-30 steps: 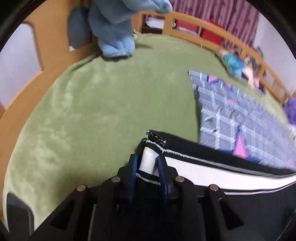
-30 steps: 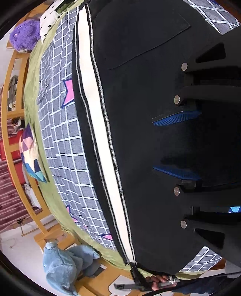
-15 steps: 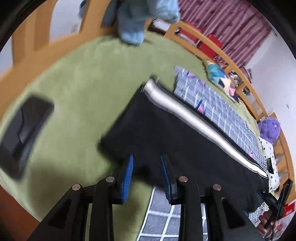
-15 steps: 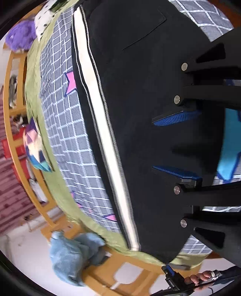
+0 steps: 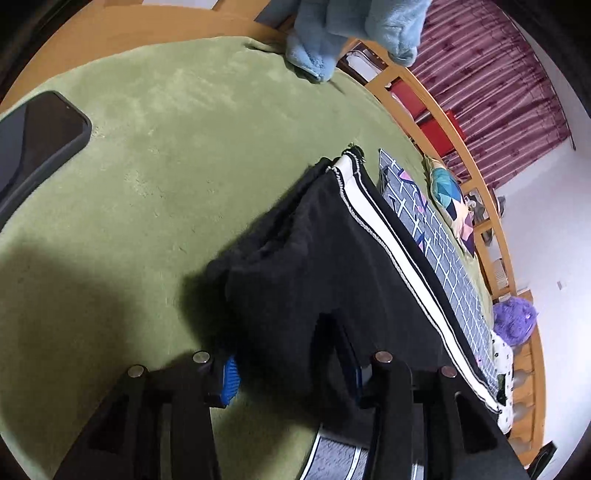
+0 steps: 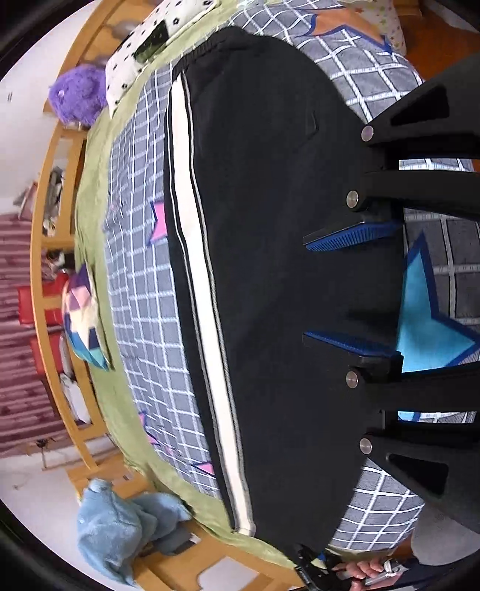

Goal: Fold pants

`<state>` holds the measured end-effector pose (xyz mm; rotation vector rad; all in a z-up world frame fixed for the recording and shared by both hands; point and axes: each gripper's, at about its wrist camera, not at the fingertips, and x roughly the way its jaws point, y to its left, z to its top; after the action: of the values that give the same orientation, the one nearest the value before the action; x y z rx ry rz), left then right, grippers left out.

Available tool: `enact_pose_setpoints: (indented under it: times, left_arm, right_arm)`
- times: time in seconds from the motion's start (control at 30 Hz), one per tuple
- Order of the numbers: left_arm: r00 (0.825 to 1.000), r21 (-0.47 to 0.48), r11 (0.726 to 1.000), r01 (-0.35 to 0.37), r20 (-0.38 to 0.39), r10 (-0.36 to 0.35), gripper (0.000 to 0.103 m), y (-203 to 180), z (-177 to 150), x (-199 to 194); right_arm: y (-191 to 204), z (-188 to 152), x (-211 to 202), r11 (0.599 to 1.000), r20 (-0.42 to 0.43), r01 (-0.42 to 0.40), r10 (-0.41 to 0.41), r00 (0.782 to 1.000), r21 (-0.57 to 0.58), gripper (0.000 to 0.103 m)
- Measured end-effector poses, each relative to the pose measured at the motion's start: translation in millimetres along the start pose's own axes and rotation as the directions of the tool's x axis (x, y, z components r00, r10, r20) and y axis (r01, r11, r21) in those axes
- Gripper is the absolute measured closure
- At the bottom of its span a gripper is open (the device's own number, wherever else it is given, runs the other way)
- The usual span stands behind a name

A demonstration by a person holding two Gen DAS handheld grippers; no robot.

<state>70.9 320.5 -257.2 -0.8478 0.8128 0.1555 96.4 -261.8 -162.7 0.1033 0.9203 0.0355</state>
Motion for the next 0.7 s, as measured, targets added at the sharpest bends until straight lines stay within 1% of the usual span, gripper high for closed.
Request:
enact_pose_setpoints:
  times: [0.1, 0.13, 0.17, 0.2, 0.23, 0.27, 0.3, 0.33, 0.37, 0.43, 0.47, 0.53, 0.57, 0.6, 0.63, 0.67, 0.7]
  left_arm:
    - [1.0, 0.0, 1.0, -0.005, 0.015, 0.005, 0.063, -1, 0, 0]
    - [1.0, -0.002, 1.0, -0.016, 0.026, 0.016, 0.065, -1, -1, 0]
    - [0.998, 0.003, 0.999, -0.044, 0.038, 0.043, 0.071, -2, -1, 0]
    - [0.998, 0.005, 0.998, -0.056, 0.04, 0.055, 0.072, -2, 1, 0]
    - [0.997, 0.0, 0.998, -0.063, 0.039, 0.063, 0.075, -2, 3, 0]
    - [0.997, -0.009, 0.997, -0.07, 0.035, 0.071, 0.08, -3, 5, 0]
    - [0.996, -0.018, 0.997, -0.081, 0.026, 0.081, 0.083, -4, 7, 0]
    - [0.996, -0.02, 0.996, -0.087, 0.016, 0.088, 0.088, -8, 9, -3]
    - [0.995, -0.003, 0.995, -0.102, 0.019, 0.102, 0.091, -16, 12, -7]
    - [0.988, 0.079, 0.986, -0.147, 0.06, 0.143, 0.093, -42, 15, -19]
    - [0.982, 0.131, 0.976, -0.173, 0.094, 0.161, 0.093, -59, 15, -27]
    - [0.961, 0.269, 0.93, -0.252, 0.181, 0.208, 0.093, -111, 13, -44]
    - [0.955, 0.322, 0.908, -0.269, 0.214, 0.207, 0.093, -140, 9, -52]
    - [0.956, 0.355, 0.898, -0.259, 0.227, 0.187, 0.093, -161, 7, -58]
    - [0.961, 0.404, 0.883, -0.239, 0.232, 0.154, 0.093, -191, 2, -63]
    - [0.964, 0.454, 0.862, -0.227, 0.232, 0.132, 0.094, -219, -6, -65]
    - [0.965, 0.499, 0.836, -0.227, 0.233, 0.122, 0.094, -246, -16, -66]
  right_arm:
    - [-14, 1, -3, 0.999, 0.012, -0.001, 0.001, 1.0, 0.051, 0.059]
    - [-19, 2, -4, 0.998, 0.012, -0.003, 0.002, 1.0, 0.066, 0.059]
    - [-21, 2, -5, 0.997, 0.014, -0.004, 0.003, 1.0, 0.079, 0.061]
    - [-24, 2, -6, 0.996, 0.016, -0.009, 0.007, 1.0, 0.088, 0.063]
    - [-24, 2, -8, 0.996, 0.017, -0.017, 0.016, 1.0, 0.09, 0.064]
    - [-25, 1, -10, 0.996, 0.018, -0.023, 0.021, 1.0, 0.084, 0.066]
    - [-26, 1, -12, 0.997, 0.017, -0.022, 0.021, 1.0, 0.077, 0.067]
    - [-25, 1, -12, 0.997, 0.017, -0.022, 0.021, 1.0, 0.073, 0.069]
    - [-26, 1, -14, 0.997, 0.017, -0.028, 0.027, 0.999, 0.071, 0.069]
    - [-31, 0, -17, 0.995, 0.02, -0.052, 0.05, 0.999, 0.083, 0.069]
    - [-33, -1, -19, 0.994, 0.024, -0.056, 0.054, 0.998, 0.09, 0.069]
    - [-37, -3, -23, 0.992, 0.031, -0.071, 0.068, 0.997, 0.101, 0.069]
    - [-39, -3, -23, 0.99, 0.029, -0.084, 0.081, 0.996, 0.115, 0.069]
    - [-42, -3, -24, 0.987, 0.026, -0.095, 0.093, 0.995, 0.13, 0.069]
    - [-44, -3, -25, 0.985, 0.023, -0.098, 0.095, 0.995, 0.141, 0.069]
    - [-45, -4, -25, 0.985, 0.024, -0.092, 0.09, 0.996, 0.146, 0.069]
    - [-48, -5, -27, 0.987, 0.028, -0.071, 0.068, 0.997, 0.147, 0.069]
